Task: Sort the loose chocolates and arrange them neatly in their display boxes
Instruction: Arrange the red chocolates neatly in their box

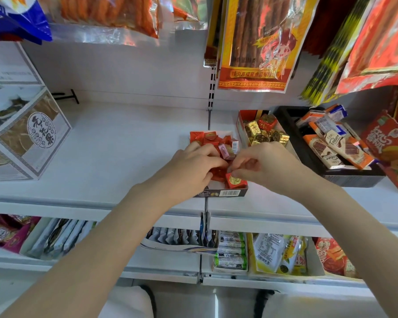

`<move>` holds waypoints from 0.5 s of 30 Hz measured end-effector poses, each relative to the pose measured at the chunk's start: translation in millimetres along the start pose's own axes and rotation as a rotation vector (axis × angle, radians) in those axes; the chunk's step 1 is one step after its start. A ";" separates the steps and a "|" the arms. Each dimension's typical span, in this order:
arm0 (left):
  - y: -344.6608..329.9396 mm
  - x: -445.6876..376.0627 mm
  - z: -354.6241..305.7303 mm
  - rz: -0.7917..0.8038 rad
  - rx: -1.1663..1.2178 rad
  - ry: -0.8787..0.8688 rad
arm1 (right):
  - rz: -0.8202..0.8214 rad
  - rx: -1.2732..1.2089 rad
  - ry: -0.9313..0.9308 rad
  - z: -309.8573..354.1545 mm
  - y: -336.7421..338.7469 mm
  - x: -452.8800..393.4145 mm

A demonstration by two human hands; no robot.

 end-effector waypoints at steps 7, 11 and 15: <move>12.0 9.4 10.2 -0.110 0.061 0.092 | 0.084 0.113 0.015 4.3 -0.1 -2.0; 6.8 12.9 6.2 0.037 0.061 0.084 | 0.139 0.034 -0.028 5.9 3.5 -1.1; 2.0 10.5 1.2 0.052 0.021 0.052 | 0.099 0.022 -0.042 12.4 -2.2 -3.2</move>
Point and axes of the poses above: each hand's wrist, its own x-axis away from the middle knuckle, its own y-axis out of the back of the hand, z = x × y, the point moved 3 cm from there along -x, towards the middle knuckle, and after that the axes turned 7 degrees about z, right-handed, at the moved point
